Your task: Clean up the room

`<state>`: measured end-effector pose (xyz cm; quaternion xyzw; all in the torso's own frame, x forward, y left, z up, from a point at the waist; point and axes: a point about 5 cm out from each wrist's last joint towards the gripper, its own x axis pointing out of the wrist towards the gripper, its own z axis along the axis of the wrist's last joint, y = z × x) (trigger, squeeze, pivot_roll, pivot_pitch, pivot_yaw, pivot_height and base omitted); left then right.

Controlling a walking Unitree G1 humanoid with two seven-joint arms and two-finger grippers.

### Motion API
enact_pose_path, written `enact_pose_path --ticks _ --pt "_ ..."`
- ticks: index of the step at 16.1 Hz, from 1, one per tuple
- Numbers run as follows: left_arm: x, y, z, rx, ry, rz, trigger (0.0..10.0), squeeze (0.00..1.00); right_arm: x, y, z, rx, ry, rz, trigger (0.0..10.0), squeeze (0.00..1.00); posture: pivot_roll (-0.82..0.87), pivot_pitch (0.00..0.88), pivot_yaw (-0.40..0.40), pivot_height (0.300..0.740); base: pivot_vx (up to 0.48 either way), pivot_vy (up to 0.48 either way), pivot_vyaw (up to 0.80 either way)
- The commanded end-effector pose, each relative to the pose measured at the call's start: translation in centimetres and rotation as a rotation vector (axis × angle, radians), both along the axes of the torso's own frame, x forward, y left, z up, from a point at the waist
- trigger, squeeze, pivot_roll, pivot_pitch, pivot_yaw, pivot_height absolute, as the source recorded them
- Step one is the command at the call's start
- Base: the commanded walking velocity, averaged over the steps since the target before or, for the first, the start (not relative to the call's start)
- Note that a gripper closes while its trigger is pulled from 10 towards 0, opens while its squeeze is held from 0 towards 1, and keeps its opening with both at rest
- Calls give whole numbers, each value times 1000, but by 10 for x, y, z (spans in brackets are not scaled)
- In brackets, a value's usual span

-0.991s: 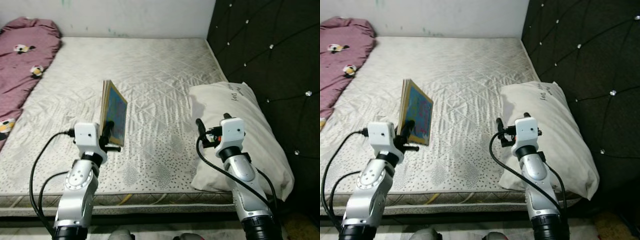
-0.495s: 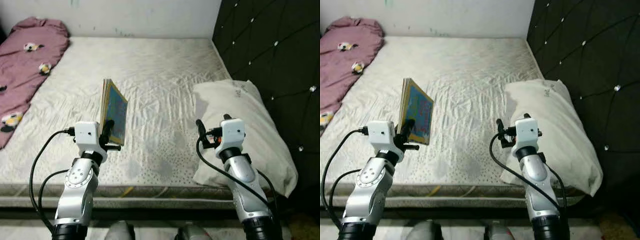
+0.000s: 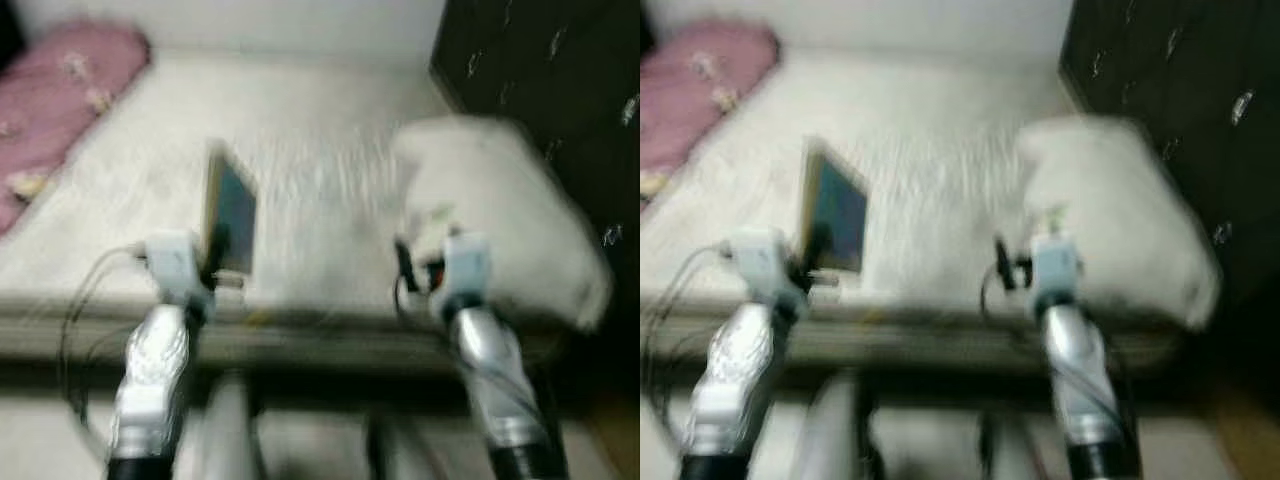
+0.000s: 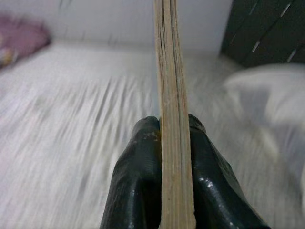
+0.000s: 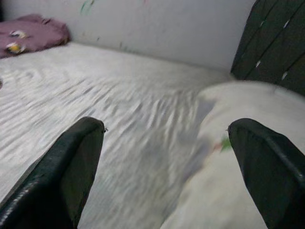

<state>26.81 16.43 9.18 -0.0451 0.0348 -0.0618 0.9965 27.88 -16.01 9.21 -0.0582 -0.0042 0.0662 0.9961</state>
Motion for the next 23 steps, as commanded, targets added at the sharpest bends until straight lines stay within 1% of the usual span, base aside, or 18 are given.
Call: enact_pose_path --ticks 1,4,6,15,20,23 --pt "7 4 17 12 -70 8 10000 0 4 4 6 4 -23 15 10000 0 -28 0 3 624 0 0 0" --pt "7 4 17 8 -73 3 10000 0 4 3 6 1 -23 16 10000 0 -28 0 2 624 0 0 0" --pt "7 4 18 4 -80 -6 10000 0 4 3 6 -2 -22 19 10000 0 -27 0 1 624 257 0 0" --pt "8 3 18 1 -83 -10 10000 0 5 3 5 -9 -23 22 10000 0 -28 0 -2 624 354 0 0" --pt "8 2 18 -2 -83 -12 10000 0 0 5 3 -8 -14 32 10000 0 -28 0 -5 624 366 0 0" --pt "10 2 17 1 -81 -11 10000 0 1 5 3 -6 -16 28 10000 0 -29 0 -2 624 345 0 0"
